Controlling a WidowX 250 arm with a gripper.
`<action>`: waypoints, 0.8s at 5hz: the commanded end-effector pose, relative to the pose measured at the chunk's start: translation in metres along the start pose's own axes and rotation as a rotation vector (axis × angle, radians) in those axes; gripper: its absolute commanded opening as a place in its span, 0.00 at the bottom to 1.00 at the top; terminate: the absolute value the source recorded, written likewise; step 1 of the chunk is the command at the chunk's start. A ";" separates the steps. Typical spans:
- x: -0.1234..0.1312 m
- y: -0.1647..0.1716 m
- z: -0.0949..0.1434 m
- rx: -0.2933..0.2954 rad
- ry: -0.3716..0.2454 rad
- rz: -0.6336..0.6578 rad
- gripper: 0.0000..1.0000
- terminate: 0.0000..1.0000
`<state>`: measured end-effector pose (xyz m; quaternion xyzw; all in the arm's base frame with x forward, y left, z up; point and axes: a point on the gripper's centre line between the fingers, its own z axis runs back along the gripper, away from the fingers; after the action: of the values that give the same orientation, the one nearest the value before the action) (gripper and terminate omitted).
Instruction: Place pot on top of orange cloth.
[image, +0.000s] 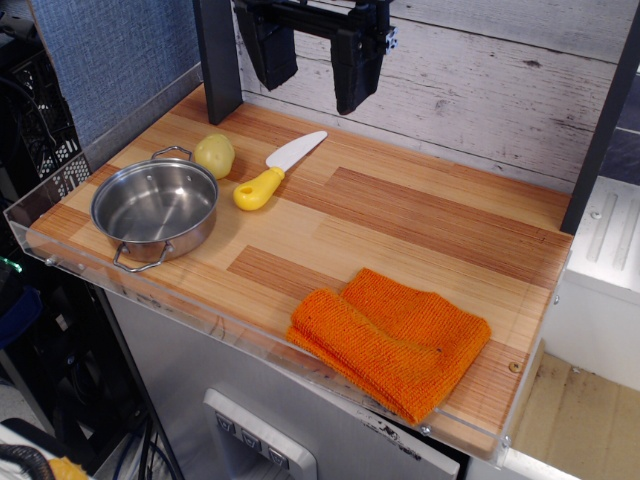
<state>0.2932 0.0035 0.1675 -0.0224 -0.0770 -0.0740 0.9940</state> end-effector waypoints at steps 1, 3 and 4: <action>0.000 0.000 0.000 0.000 0.000 0.000 1.00 0.00; -0.022 0.050 -0.020 0.060 -0.049 0.081 1.00 0.00; -0.043 0.080 -0.038 0.091 -0.037 0.138 1.00 0.00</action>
<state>0.2667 0.0869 0.1082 0.0110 -0.0765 0.0017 0.9970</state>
